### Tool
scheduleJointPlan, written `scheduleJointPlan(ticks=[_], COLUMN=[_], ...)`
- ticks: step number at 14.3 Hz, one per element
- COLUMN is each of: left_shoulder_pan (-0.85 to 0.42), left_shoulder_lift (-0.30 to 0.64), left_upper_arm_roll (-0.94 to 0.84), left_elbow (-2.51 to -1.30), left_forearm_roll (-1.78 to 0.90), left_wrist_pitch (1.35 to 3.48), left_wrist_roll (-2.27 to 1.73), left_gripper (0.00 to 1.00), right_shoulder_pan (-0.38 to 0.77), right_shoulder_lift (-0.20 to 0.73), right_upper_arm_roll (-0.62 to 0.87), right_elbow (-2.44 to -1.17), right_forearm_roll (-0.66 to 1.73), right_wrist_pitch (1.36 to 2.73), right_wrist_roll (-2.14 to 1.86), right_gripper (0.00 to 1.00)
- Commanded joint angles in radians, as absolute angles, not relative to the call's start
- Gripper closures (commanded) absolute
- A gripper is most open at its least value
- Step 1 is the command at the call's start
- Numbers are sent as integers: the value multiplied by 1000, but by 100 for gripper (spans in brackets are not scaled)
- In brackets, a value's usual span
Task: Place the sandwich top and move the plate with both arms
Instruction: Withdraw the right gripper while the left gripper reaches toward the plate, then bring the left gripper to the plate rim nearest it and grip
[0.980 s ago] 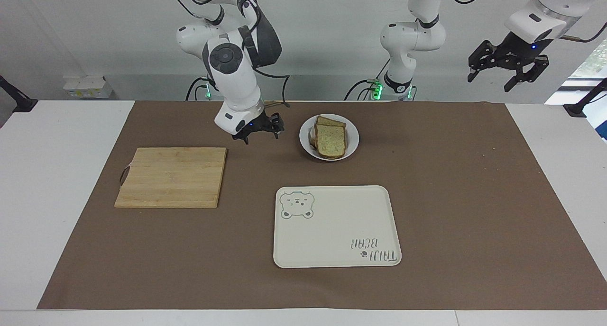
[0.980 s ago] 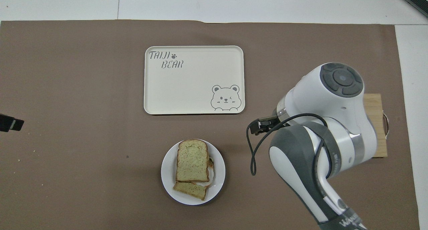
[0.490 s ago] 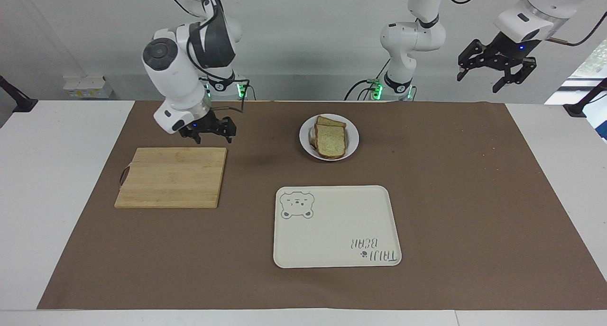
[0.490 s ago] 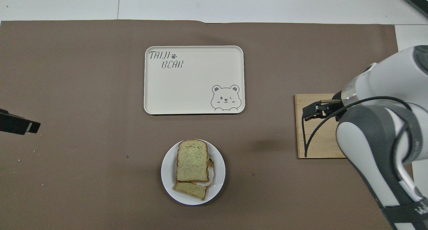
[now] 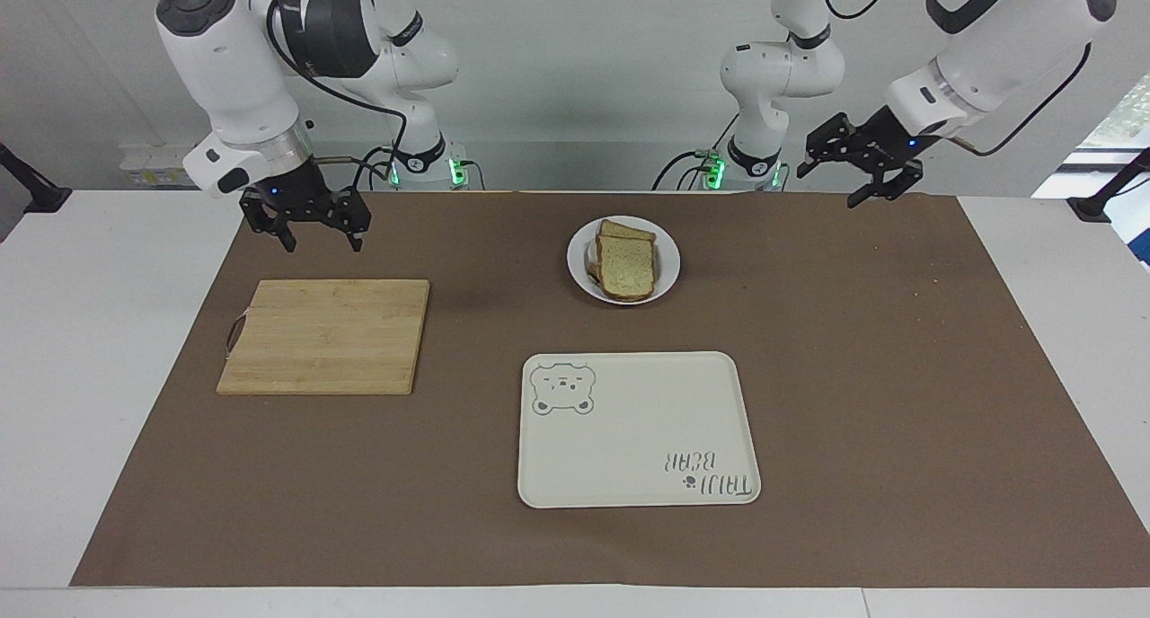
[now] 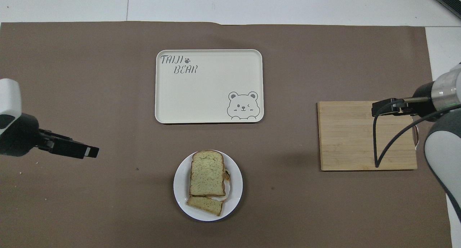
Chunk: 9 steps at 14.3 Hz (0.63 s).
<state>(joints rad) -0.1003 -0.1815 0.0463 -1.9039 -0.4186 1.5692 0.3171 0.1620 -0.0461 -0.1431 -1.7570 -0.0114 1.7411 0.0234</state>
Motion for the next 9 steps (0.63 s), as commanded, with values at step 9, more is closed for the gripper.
scheduleJointPlan(ticks=[9], left_shoulder_pan=[-206], left_shoulder_lift=[-273], left_upper_arm_roll=[55], left_elbow=[-2380], left_forearm_roll=[-760], left_wrist_pitch=[1934], left_wrist_roll=[544], left_gripper=[0], right_shoulder_pan=[124], right_shoulder_lift=[-49], right_upper_arm_roll=[-149], right_elbow=[-1575], right_forearm_roll=[-28], right_wrist_pitch=[1579], right_wrist_roll=[6], right_gripper=[0])
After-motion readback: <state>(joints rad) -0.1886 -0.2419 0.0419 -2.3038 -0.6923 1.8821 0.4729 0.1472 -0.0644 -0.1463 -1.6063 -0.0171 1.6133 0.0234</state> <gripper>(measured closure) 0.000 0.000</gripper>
